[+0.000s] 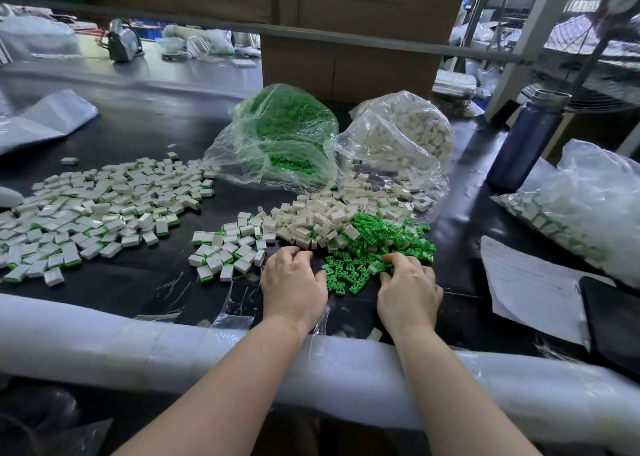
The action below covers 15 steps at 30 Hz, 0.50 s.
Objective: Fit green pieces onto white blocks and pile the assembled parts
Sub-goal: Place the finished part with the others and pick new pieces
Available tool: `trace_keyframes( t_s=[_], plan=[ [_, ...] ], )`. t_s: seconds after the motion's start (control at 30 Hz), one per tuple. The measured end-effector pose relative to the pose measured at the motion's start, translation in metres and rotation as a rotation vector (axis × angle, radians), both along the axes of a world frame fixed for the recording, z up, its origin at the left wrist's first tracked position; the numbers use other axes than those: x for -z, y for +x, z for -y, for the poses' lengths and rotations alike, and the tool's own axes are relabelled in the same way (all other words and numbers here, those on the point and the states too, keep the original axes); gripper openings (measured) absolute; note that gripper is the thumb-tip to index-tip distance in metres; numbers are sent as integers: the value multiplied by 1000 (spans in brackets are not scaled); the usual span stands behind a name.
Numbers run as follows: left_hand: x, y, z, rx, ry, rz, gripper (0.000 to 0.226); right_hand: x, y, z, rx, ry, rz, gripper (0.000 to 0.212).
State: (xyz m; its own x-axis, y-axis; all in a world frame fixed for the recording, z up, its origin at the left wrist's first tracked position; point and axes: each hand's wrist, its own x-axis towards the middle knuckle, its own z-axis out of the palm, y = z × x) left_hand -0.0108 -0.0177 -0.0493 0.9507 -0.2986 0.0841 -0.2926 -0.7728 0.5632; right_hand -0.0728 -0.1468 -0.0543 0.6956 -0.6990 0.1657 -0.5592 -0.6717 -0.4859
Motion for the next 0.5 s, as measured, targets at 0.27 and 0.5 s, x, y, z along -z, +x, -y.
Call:
trace_keyframes(
  t_s=[0.27,0.5],
  plan=[
    [2,-3,0,128,-18,54,34,-4,-3,-3,-50,29,55,23],
    [2,-3,0,126,-17,81,32,-5,-2,-6,-122,8,14,29]
  ],
)
